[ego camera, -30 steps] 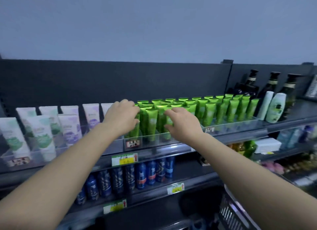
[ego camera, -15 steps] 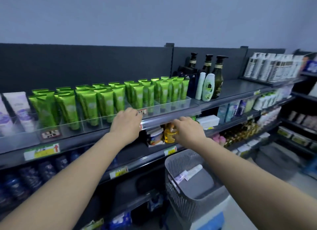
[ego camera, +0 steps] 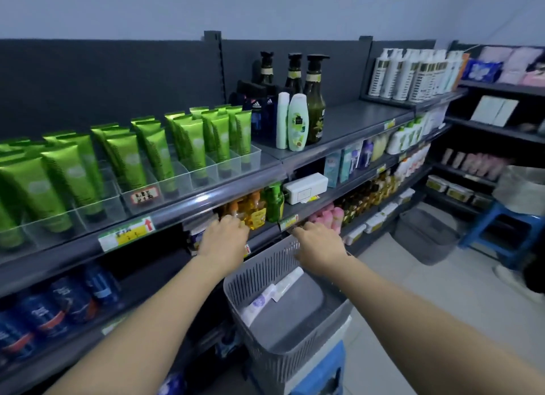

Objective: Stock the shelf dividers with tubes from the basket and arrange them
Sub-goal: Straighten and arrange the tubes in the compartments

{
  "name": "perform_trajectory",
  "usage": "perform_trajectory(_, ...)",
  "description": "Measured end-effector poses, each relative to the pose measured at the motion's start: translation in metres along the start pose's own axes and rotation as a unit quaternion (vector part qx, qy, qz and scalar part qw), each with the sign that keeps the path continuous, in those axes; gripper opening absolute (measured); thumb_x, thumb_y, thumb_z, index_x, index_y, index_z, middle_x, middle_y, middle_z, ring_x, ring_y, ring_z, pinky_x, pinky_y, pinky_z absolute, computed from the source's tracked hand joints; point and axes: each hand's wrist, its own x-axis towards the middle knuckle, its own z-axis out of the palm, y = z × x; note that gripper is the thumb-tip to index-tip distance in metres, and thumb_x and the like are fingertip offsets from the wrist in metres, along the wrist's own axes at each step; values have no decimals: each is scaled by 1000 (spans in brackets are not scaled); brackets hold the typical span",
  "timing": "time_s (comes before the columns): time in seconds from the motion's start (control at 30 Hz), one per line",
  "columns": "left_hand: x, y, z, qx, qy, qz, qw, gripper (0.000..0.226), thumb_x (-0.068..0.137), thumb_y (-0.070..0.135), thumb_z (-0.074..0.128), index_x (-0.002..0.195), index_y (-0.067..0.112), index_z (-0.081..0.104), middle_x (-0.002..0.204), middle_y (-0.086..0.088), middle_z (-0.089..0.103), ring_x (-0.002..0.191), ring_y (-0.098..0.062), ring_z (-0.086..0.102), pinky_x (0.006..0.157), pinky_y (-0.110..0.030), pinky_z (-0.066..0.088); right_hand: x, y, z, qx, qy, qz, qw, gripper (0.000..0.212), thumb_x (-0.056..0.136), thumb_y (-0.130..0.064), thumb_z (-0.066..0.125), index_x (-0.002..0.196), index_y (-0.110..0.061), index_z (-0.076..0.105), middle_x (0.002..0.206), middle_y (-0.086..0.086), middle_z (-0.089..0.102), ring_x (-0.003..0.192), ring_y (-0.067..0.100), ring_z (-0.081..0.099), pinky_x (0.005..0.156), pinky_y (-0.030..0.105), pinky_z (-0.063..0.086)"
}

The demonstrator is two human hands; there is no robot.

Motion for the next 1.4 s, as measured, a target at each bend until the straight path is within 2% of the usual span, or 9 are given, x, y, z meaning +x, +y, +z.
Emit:
perform_trajectory(0.13,36,17,32,-18,-26,15,999,28,88,26,58,115,17,56,118,-3,54,117,-23,45,92,-35,38,24,24,26,-5,-31,5,999,30,87,-20,53,117,-13,53,120,9,54,111,30,51,74,34,39)
perform_trajectory(0.37,75,39,82,-32,-89,31,995,33,87,13,53,120,15,53,120,-6,51,117,-25,44,94,-35,38,70,57,81,12,-101,5,995,29,89,-23,55,116,-12,51,118,12,54,111,31,49,85,40,45)
perform_trajectory(0.5,81,52,116,-42,-151,26,987,41,83,22,63,121,13,53,121,-6,49,117,-26,43,92,-35,40,91,64,115,0,-156,-18,988,39,89,-28,60,124,-13,50,125,12,52,118,31,46,90,39,44)
perform_trajectory(0.6,83,63,139,-66,-181,16,981,35,91,30,50,120,11,54,123,-9,50,119,-27,42,92,-36,38,109,69,143,-3,-186,-51,981,43,89,-27,60,129,-14,48,129,12,50,121,31,45,93,38,43)
perform_trajectory(0.87,75,91,225,-146,-292,-126,937,33,92,14,47,125,15,53,126,-7,52,118,-25,45,95,-35,40,153,91,222,-38,-261,-171,949,38,90,-22,58,126,-12,49,131,12,52,124,30,44,95,40,44)
perform_trajectory(1.03,60,111,273,-253,-319,-280,870,35,99,28,40,122,10,59,123,-14,59,114,-32,53,96,-40,44,175,101,273,-49,-280,-252,925,38,89,-17,53,127,-15,49,132,10,51,125,29,44,100,40,39)
perform_trajectory(1.2,49,128,315,-214,-294,-331,871,43,100,24,31,132,5,53,133,-16,54,121,-33,52,105,-42,39,185,103,323,-57,-301,-310,900,53,85,-10,53,137,-12,41,140,14,45,126,32,45,101,41,38)
perform_trajectory(1.3,48,132,331,-256,-291,-369,844,47,79,11,30,100,-2,70,94,-22,70,76,-34,69,70,-40,57,186,101,347,-17,-285,-316,905,54,76,-3,60,129,-6,52,128,18,56,113,36,57,92,43,47)
perform_trajectory(1.4,47,134,342,-227,-307,-378,844,36,73,10,41,87,1,73,79,-21,66,57,-34,65,51,-36,54,185,98,364,-45,-230,-331,914,37,56,-9,65,93,-11,72,85,11,68,73,31,66,58,37,54)
